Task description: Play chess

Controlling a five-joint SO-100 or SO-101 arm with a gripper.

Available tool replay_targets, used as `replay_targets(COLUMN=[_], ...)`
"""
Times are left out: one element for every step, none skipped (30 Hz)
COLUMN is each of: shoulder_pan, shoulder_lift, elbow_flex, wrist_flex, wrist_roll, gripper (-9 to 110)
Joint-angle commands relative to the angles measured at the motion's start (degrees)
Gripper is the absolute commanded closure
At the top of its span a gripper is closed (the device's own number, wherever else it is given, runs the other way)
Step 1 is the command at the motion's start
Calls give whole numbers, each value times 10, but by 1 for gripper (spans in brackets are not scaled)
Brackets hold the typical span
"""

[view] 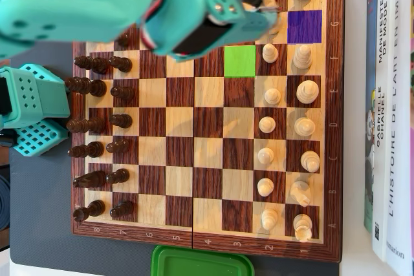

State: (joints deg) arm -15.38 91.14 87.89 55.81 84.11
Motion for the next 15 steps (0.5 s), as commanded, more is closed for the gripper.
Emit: replay_targets(shoulder_pan=[11, 11, 14, 14, 15, 16, 16, 17, 18, 18, 18, 18, 18, 18, 17], shoulder_lift=[47, 55, 62, 69, 74, 81, 87, 93, 99, 105, 111, 116, 120, 123, 125], elbow_flex=[19, 31, 42, 52, 62, 71, 81, 92, 103, 113, 124, 134, 144, 156, 165], wrist_flex=[-1, -2, -4, -4, -5, -5, -5, -5, -5, -6, -6, -6, -6, -6, -7], wrist_roll=[4, 4, 4, 4, 4, 4, 4, 4, 4, 5, 6, 12, 23, 33, 39], gripper=[96, 96, 96, 96, 96, 96, 96, 96, 96, 96, 96, 96, 96, 96, 96])
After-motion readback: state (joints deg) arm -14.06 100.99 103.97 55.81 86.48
